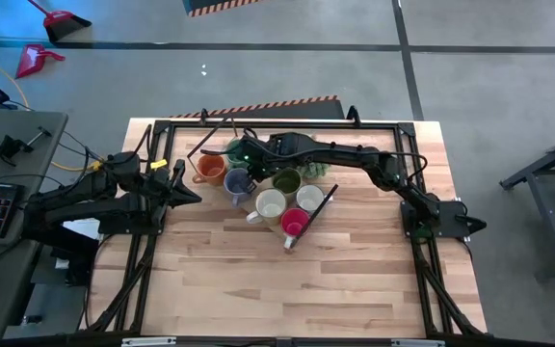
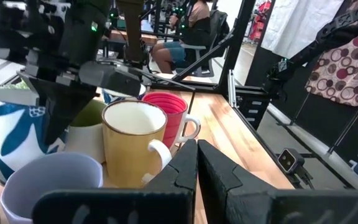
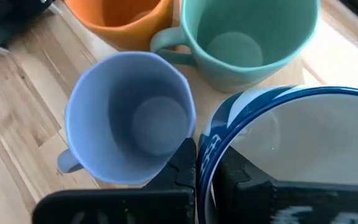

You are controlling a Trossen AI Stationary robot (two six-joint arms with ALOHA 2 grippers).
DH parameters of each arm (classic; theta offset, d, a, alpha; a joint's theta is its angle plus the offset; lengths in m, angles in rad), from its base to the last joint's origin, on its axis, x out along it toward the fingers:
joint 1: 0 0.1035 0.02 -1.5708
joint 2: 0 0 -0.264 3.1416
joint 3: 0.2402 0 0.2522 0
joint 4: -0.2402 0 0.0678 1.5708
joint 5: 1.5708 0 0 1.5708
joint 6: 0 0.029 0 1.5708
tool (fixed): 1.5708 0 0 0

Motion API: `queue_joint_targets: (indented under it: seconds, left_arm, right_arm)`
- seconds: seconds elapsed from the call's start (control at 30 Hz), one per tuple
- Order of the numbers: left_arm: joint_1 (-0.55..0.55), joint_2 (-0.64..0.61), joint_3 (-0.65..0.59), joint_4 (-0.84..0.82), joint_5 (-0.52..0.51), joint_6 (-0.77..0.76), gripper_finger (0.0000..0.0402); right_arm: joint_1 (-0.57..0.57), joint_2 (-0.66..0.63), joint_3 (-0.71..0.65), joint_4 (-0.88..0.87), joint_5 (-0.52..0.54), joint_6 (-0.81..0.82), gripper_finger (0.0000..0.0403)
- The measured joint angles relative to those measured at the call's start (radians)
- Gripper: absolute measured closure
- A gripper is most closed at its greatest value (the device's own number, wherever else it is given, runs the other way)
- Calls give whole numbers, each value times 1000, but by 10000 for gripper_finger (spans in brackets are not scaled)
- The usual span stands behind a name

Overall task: Place coffee mugs
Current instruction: Put the blue patterned mug on the shelf

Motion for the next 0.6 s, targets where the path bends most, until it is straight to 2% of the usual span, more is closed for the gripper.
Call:
queue_joint_targets:
  seconds: [0.6]
  left_arm:
    - [0,0,0,1,0,0,401]
  right_arm:
    - [-19,21,-1,14,-19,-6,403]
